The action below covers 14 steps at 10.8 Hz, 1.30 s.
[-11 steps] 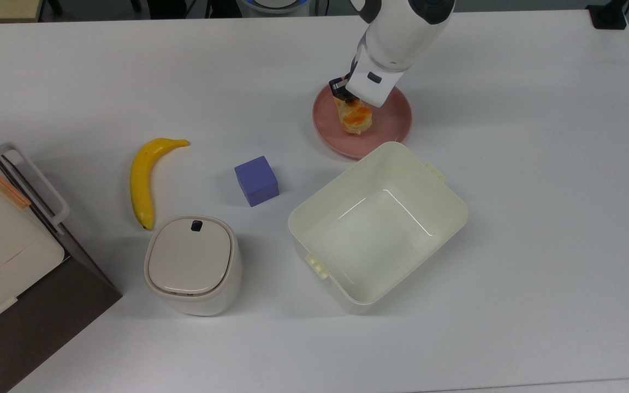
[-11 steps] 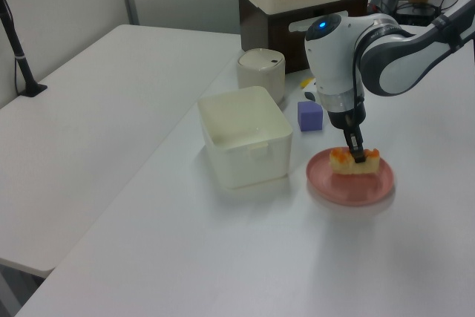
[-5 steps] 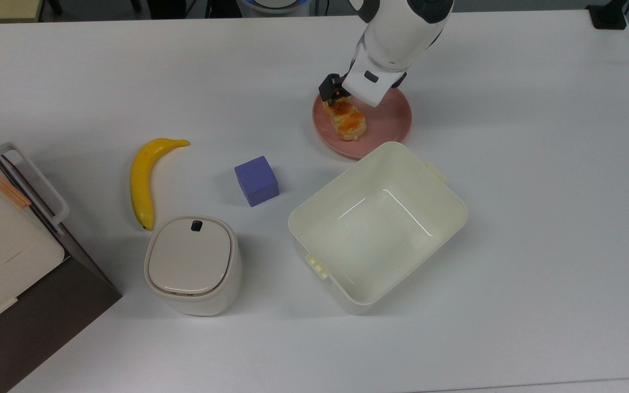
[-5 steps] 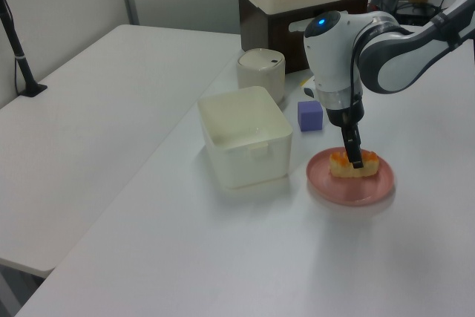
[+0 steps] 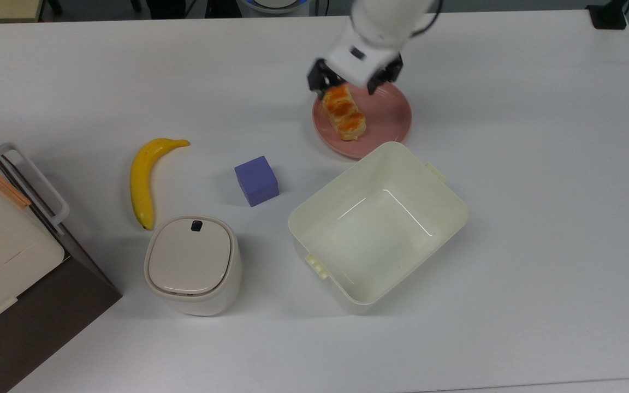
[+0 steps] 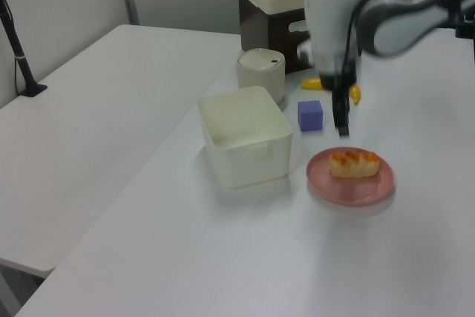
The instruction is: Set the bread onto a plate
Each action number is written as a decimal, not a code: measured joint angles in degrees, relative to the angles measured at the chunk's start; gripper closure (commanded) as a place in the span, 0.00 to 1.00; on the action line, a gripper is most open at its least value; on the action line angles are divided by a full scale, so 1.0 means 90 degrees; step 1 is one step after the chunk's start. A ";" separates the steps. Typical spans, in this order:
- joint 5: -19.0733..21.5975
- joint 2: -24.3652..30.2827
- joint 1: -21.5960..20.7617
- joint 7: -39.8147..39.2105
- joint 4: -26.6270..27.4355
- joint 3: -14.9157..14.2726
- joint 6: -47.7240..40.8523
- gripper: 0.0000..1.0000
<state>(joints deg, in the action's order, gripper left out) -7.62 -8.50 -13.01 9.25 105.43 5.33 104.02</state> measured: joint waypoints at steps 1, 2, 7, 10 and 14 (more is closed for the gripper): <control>0.0000 0.0248 0.0277 0.0003 -0.0315 -0.0017 -0.0401 0.00; 0.0000 0.0484 0.0597 0.0000 -0.0661 -0.0034 -0.0843 0.00; 0.0006 0.0953 0.2045 -0.0118 -0.1721 -0.0136 -0.1535 0.00; 0.0006 0.1008 0.2548 -0.0930 -0.1820 -0.0242 -0.1535 0.00; 0.0006 0.1135 0.2637 -0.2362 -0.2014 -0.0834 -0.1892 0.00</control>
<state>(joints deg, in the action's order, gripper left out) -7.57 1.71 10.73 -12.01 87.30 -2.18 87.00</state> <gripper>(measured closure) 0.000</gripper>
